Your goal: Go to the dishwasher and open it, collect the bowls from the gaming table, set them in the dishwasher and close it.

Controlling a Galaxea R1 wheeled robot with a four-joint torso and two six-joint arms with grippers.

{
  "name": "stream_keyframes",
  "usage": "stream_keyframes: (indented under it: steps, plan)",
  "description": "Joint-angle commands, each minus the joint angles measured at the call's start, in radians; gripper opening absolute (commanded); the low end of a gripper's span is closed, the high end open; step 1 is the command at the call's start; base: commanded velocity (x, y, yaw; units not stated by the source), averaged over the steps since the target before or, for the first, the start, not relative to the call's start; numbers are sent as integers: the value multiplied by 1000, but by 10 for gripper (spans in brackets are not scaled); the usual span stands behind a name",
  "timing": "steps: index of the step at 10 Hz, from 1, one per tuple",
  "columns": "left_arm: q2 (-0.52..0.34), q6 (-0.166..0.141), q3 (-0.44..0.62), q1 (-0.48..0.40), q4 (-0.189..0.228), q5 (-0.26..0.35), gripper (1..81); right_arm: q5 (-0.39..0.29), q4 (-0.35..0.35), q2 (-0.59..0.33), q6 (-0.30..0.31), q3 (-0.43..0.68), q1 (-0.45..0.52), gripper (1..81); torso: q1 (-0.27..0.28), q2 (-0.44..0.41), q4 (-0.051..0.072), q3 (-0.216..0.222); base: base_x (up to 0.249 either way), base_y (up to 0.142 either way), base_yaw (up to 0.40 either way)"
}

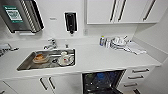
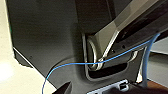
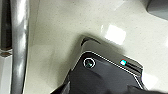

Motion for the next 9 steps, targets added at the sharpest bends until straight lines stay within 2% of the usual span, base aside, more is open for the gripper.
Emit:
stream_keyframes:
  steps: [1,3,4,5,7,9]
  plan:
    - [-1,-3,7,-6,-6,79,811,-204,86,67,8,-264,79,811,62,-96,0,0,0,0,0]
    - [-3,-3,7,-6,-7,80,811,-220,147,76,8,-259,115,811,109,-172,0,0,0,0,0]
    - [-6,-3,7,-6,-9,80,811,-243,216,79,4,-246,143,811,132,-208,0,0,0,0,0]
    - [-9,-4,7,-6,-10,82,811,-253,253,82,2,-230,172,811,91,-146,0,1,0,0,0]
    - [-13,-4,7,-5,-9,94,811,-254,330,85,-5,-176,227,811,119,-189,0,1,0,0,0]
    - [-13,-4,7,-2,-9,94,811,-311,405,82,-12,-127,304,811,126,-200,0,1,0,0,0]
